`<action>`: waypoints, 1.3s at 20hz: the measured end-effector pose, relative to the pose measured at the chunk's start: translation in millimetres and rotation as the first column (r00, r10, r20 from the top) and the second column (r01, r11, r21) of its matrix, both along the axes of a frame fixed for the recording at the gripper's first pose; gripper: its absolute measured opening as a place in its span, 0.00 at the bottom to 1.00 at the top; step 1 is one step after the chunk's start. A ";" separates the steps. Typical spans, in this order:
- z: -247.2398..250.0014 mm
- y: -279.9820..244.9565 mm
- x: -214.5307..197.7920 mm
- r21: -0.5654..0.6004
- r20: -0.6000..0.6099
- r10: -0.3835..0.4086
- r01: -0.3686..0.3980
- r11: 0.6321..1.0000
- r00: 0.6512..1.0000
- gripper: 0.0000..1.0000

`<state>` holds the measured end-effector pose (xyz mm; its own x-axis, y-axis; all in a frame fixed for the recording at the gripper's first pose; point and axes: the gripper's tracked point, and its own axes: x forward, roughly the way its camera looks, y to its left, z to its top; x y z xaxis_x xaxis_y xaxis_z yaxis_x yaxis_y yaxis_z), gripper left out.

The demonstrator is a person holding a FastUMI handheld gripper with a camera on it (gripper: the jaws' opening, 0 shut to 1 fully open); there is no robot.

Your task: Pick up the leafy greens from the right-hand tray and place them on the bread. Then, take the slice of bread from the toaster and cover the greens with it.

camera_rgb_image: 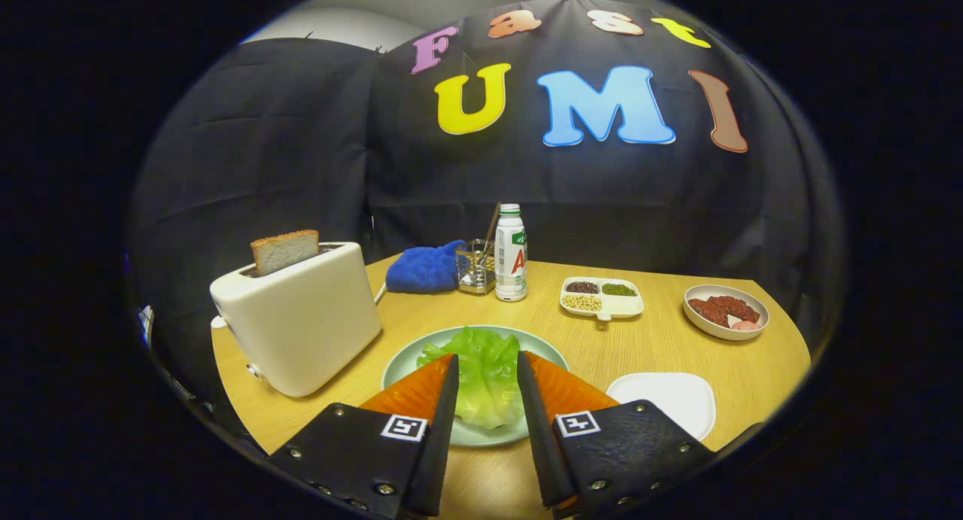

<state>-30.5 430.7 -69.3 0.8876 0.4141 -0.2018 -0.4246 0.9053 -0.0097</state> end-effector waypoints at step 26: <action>51.0 201.4 -84.8 0.083 0.097 -0.001 -0.007 0.997 0.995 0.48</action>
<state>-115.3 632.1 -18.3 0.9002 0.4281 -0.0798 -0.4276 0.9036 0.0239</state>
